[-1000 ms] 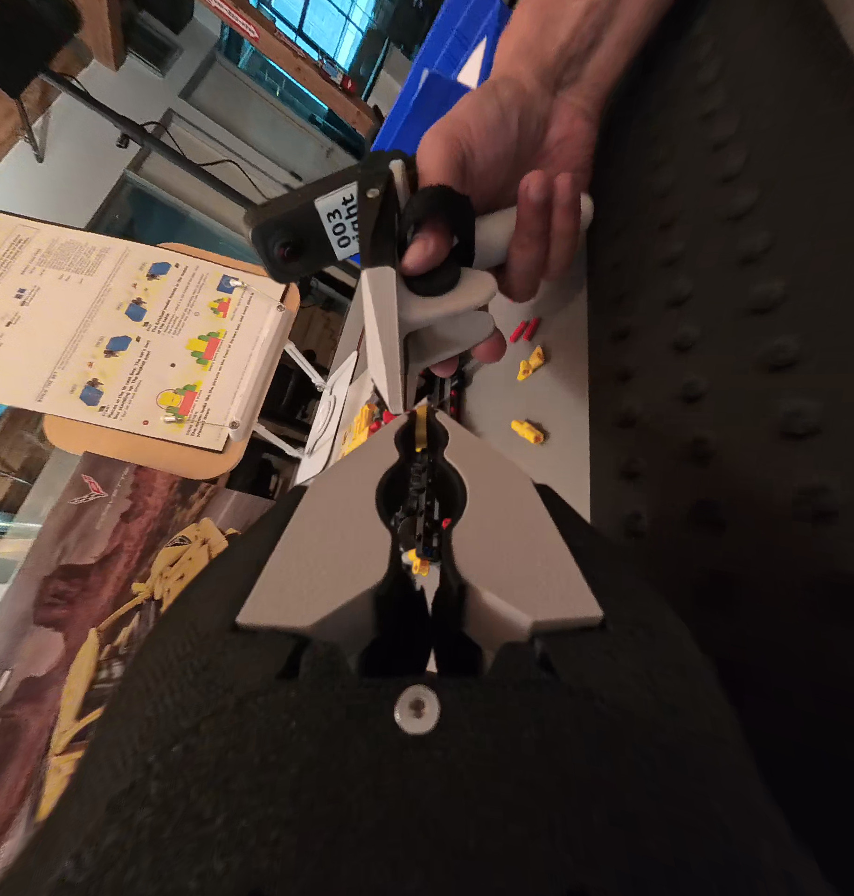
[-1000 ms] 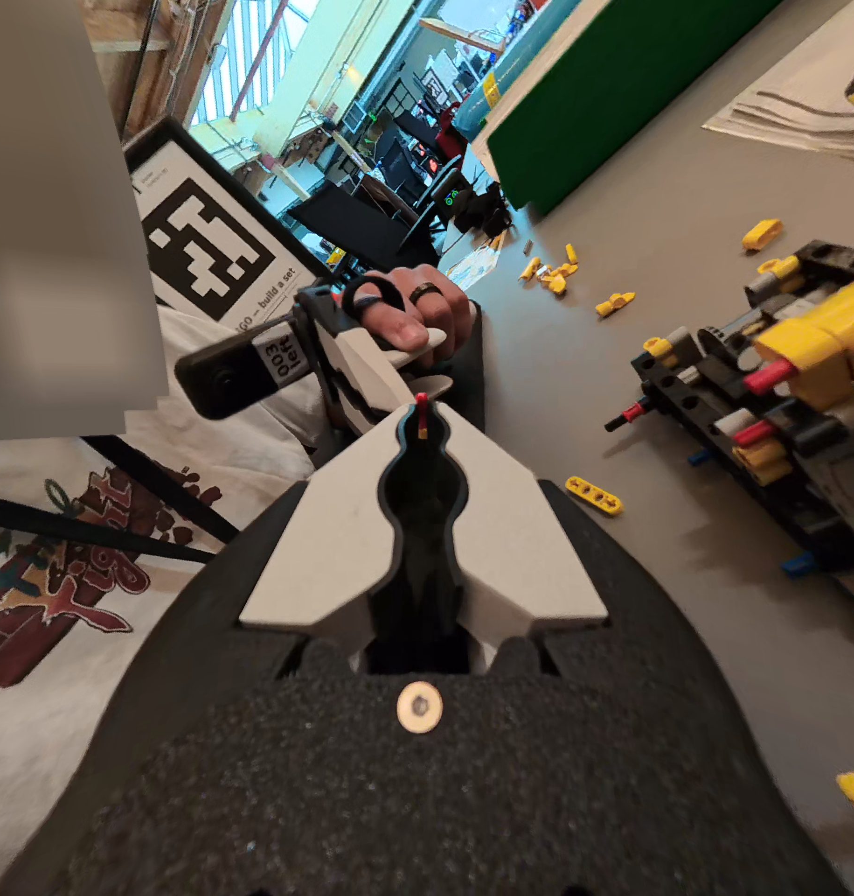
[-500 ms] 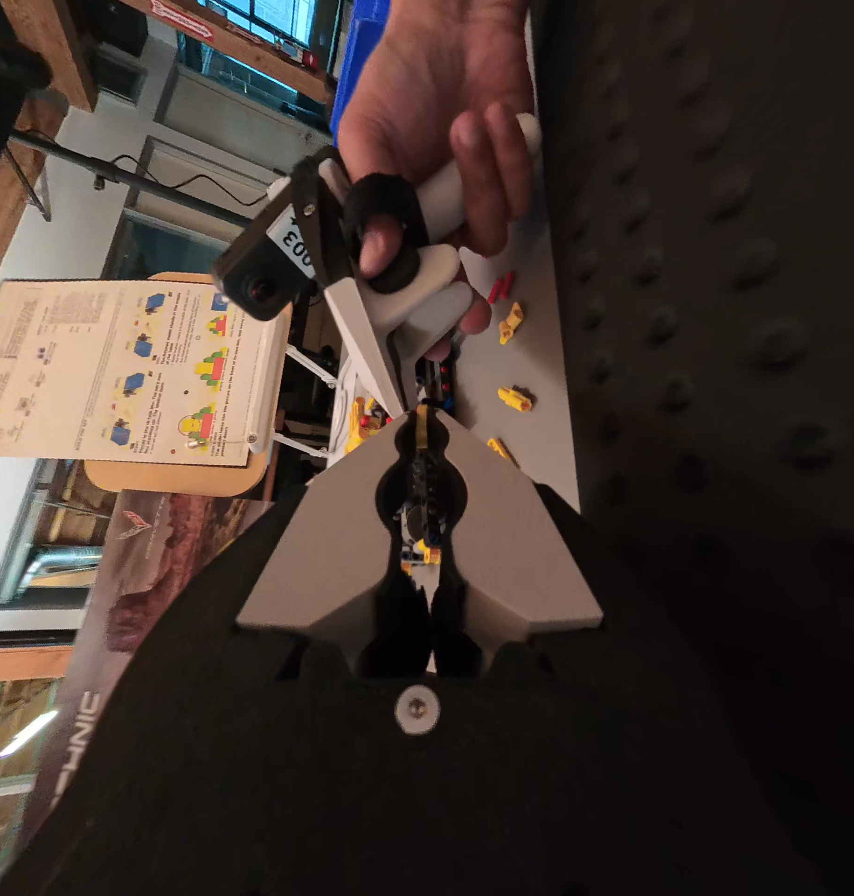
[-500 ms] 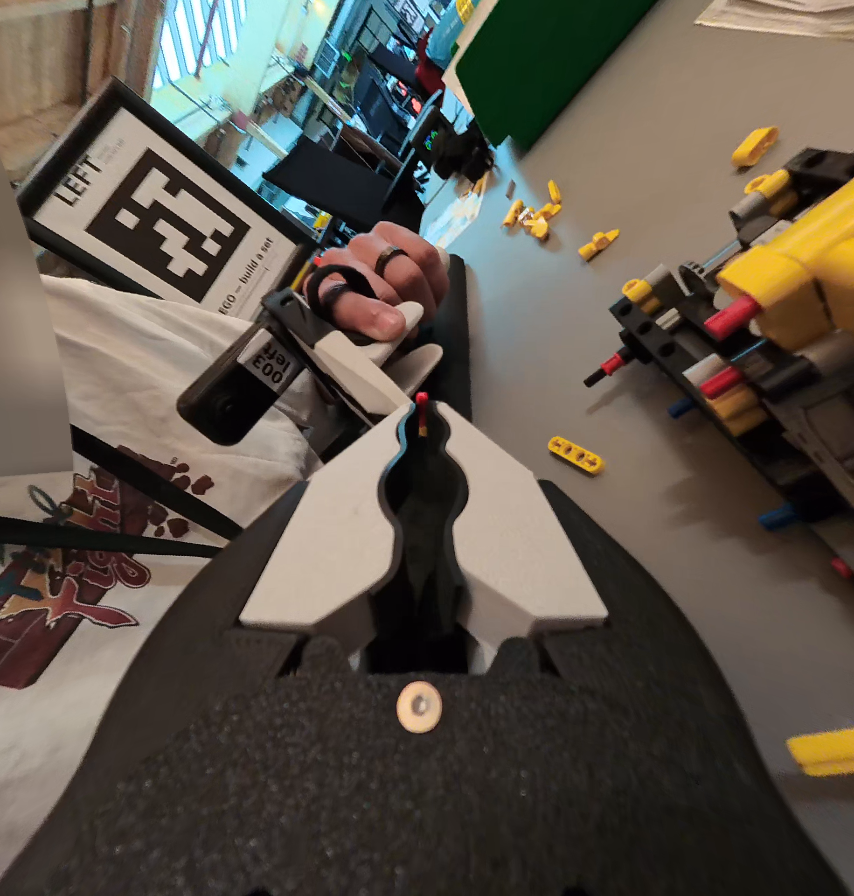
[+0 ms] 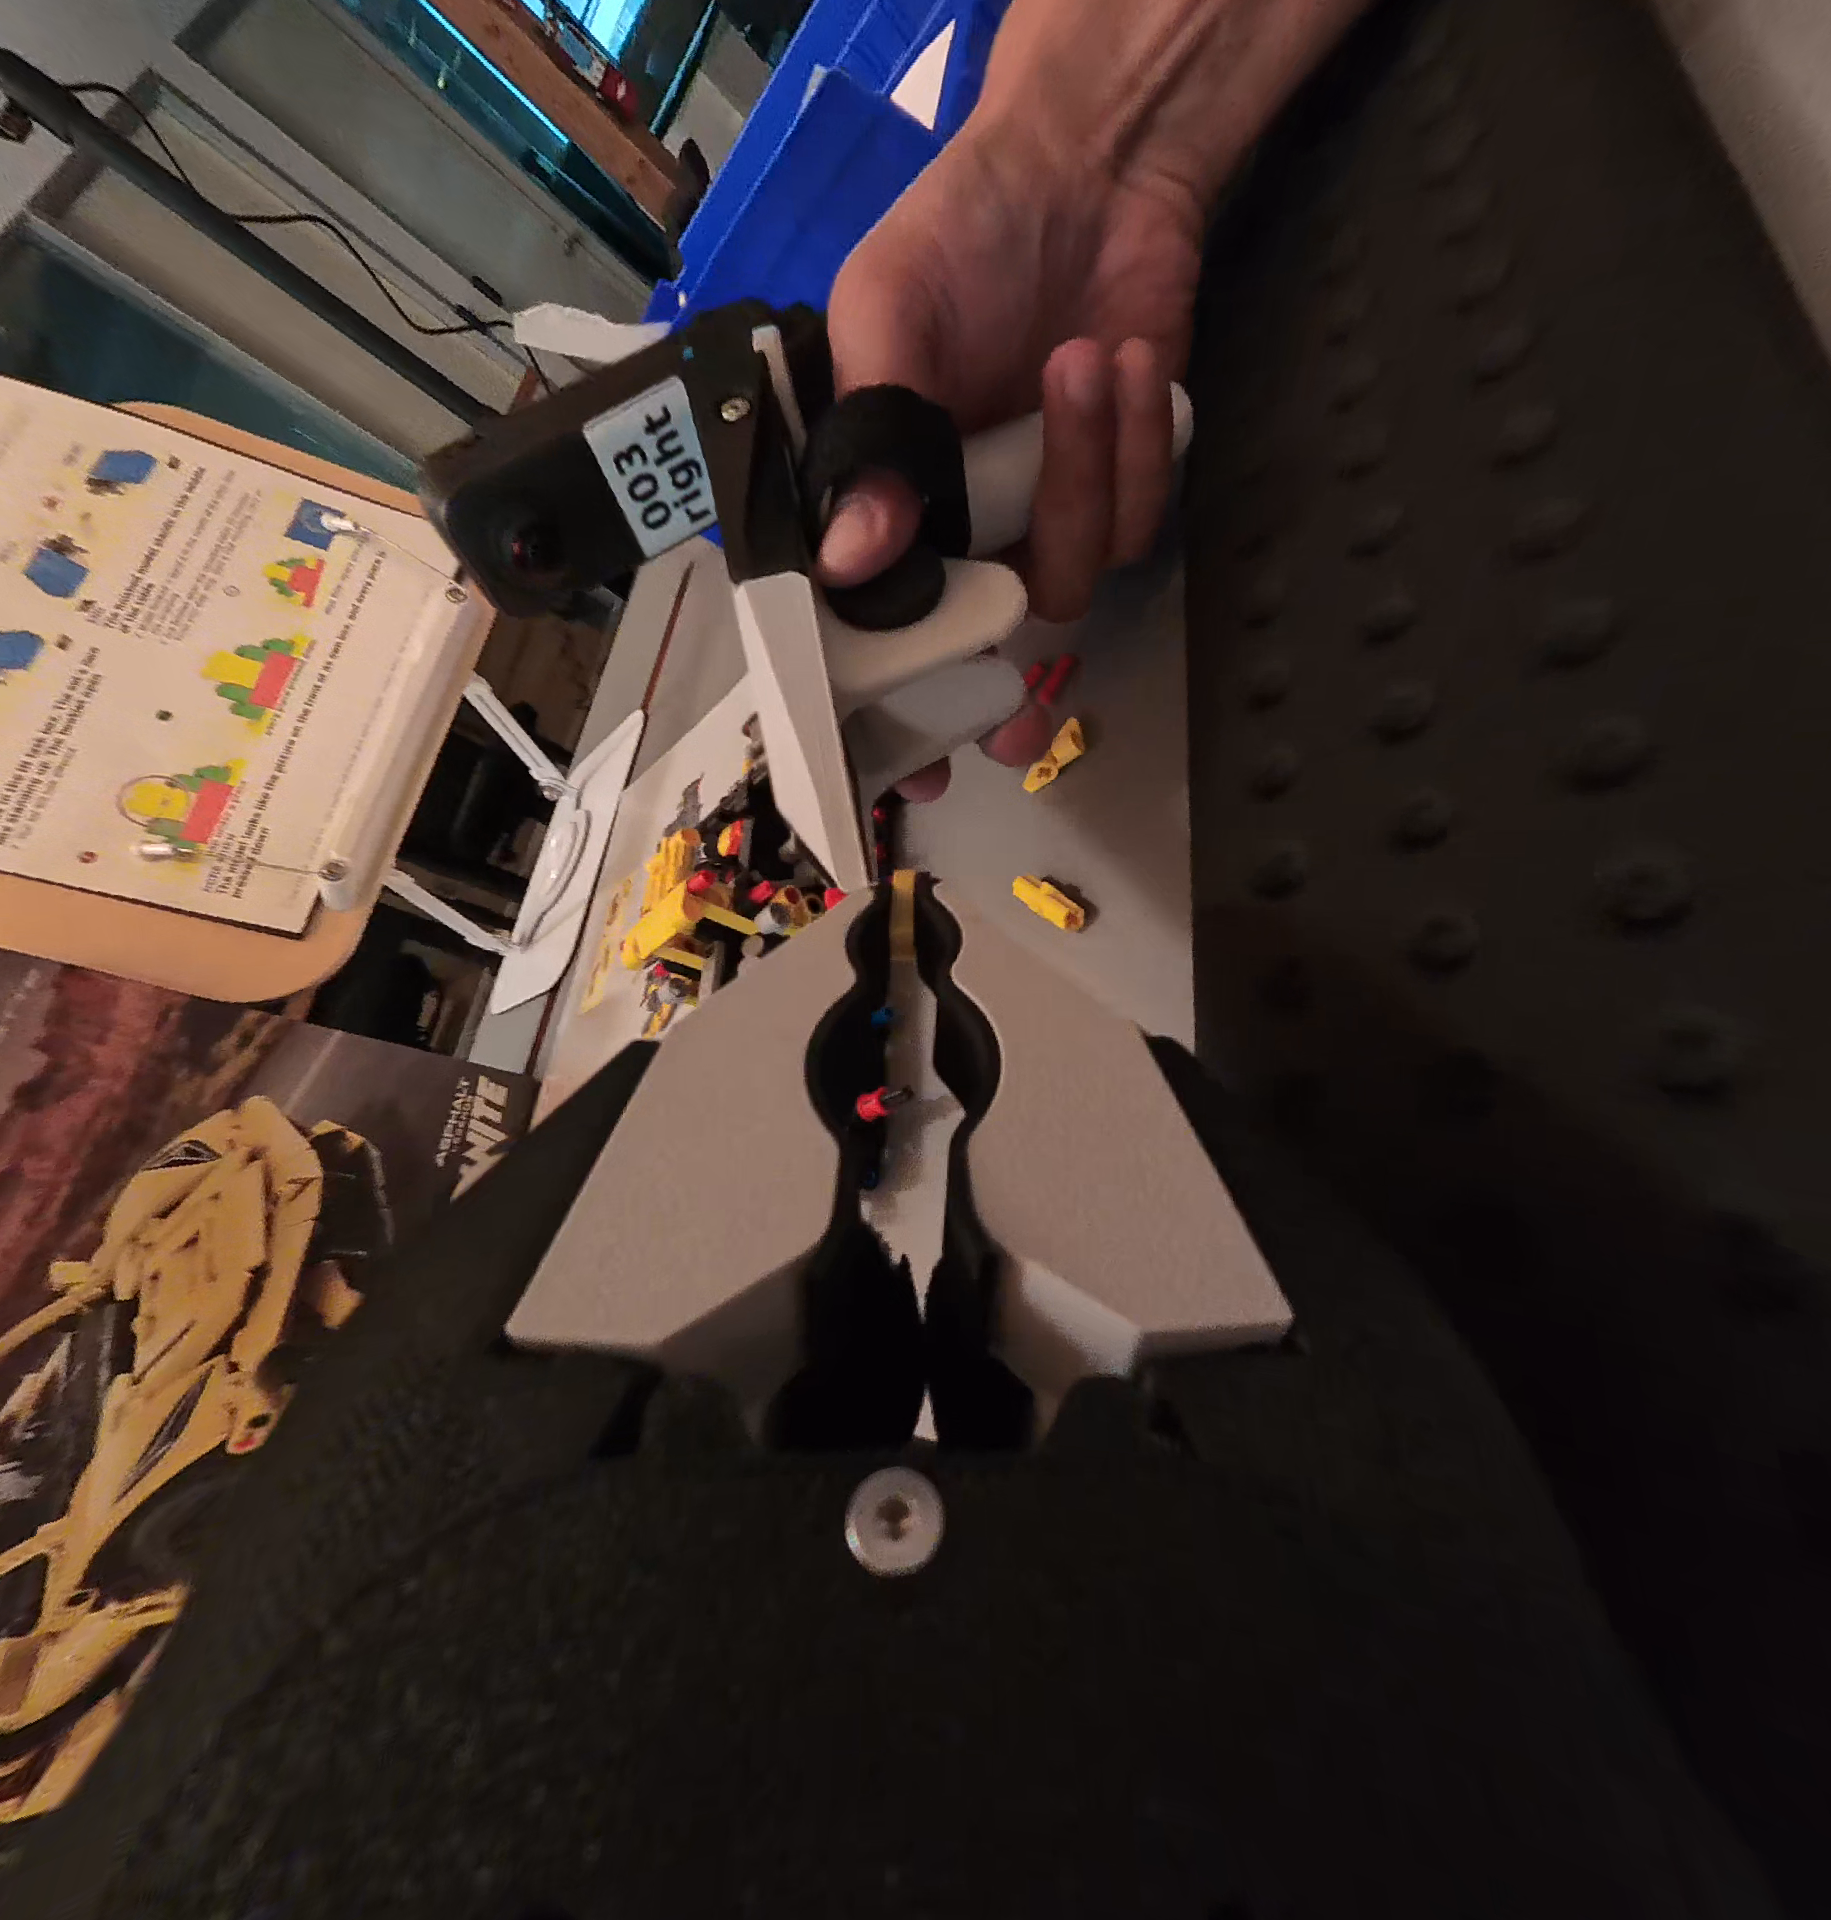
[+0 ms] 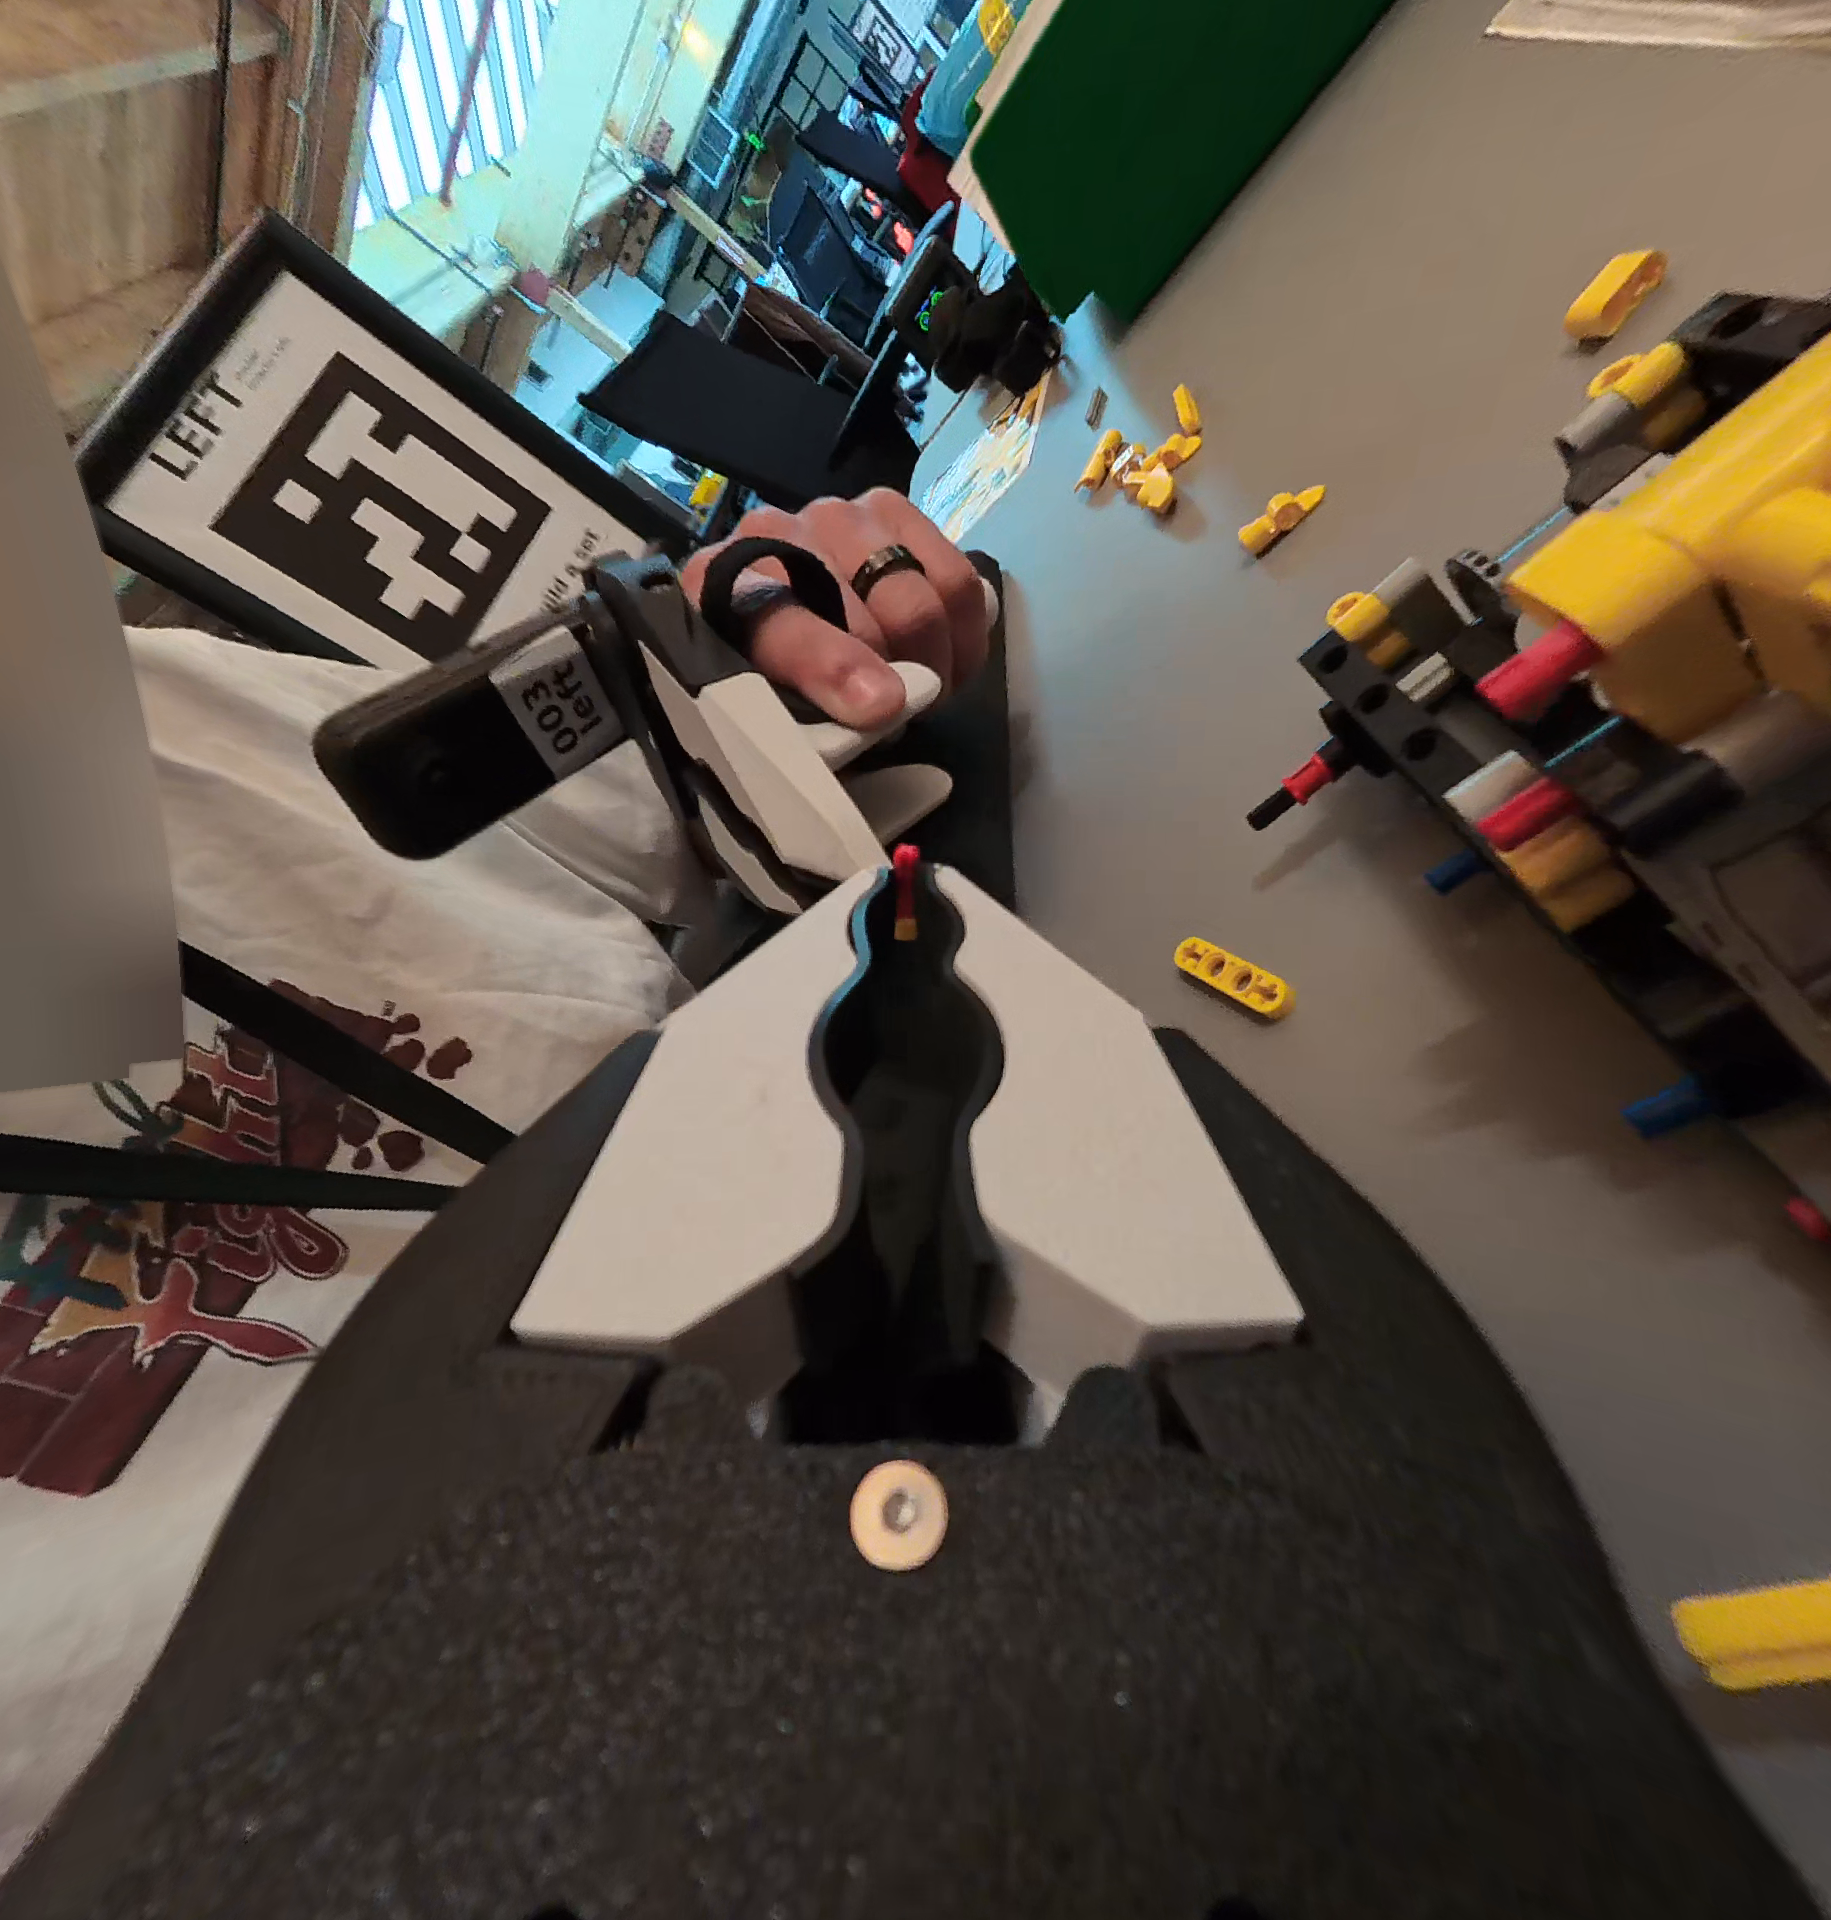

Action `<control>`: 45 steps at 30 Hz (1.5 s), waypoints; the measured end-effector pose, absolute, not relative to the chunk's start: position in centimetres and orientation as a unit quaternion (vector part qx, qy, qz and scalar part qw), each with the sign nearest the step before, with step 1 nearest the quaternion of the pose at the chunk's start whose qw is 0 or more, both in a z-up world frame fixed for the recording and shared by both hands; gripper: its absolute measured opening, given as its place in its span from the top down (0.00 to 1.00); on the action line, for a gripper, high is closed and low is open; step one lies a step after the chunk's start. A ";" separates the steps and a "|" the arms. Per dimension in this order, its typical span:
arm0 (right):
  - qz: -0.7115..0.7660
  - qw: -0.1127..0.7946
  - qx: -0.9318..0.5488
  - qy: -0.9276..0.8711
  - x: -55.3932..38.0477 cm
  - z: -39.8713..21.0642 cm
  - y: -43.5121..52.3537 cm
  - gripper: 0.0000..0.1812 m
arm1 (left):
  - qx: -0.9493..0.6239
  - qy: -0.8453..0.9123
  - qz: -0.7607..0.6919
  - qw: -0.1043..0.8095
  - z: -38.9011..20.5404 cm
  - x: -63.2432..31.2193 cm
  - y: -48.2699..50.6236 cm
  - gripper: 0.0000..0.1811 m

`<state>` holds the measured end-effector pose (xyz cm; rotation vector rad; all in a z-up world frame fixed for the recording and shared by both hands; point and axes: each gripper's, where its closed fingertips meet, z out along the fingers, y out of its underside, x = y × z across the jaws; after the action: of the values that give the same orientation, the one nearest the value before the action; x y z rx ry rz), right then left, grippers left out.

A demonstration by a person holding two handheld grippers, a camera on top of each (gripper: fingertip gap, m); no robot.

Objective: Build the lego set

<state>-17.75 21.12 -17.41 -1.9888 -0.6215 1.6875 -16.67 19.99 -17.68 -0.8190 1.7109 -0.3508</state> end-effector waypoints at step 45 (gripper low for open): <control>0.487 0.498 -0.571 -0.434 -19.2 -11.6 19.3 0.90 | -0.433 0.573 -0.533 0.447 -11.0 -18.3 18.2 0.98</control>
<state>-19.24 19.30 -11.59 -1.3824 -1.0501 1.1788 -18.34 18.17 -11.01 -1.0726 1.4196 -1.3189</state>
